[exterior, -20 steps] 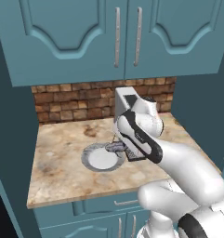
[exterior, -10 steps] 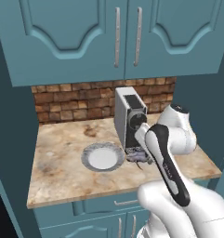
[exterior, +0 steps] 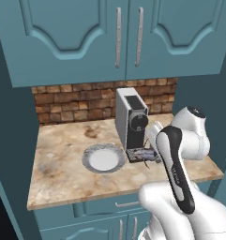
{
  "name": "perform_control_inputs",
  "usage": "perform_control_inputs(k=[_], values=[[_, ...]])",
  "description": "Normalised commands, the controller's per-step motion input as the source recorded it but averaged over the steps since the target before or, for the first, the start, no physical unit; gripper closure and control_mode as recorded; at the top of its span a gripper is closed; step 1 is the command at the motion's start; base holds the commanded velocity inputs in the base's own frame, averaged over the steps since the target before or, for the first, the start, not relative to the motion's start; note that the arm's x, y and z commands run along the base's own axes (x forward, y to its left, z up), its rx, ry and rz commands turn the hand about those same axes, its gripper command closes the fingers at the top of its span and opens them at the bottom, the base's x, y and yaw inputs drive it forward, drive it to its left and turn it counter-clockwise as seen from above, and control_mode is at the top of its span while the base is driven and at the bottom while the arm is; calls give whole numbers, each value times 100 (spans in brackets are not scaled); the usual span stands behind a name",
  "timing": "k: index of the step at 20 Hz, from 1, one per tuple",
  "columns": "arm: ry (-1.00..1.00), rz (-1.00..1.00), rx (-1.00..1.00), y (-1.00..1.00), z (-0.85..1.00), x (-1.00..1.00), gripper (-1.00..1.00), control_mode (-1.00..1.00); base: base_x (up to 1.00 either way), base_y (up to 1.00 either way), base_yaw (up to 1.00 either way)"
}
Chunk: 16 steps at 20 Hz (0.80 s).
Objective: Place the fish on the counter behind the older fish on the same shelf of the fridge to maintain FIFO order. Close the fridge door when finished.
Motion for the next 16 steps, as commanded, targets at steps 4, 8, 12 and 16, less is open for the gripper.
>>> perform_control_inputs(k=[4, 8, 12, 16], values=[[-8, -8, 0, -25, 61, -29, 100, -100, 0, 0, 0], [-10, 1, -2, -8, 0, -6, 100, -100, 0, 0, 0], [-11, -1, 0, -2, 0, -31, 100, 100, -50, -16, -4], [0, 0, 0, 0, 0, 0, 100, 100, -100, -18, -5]])
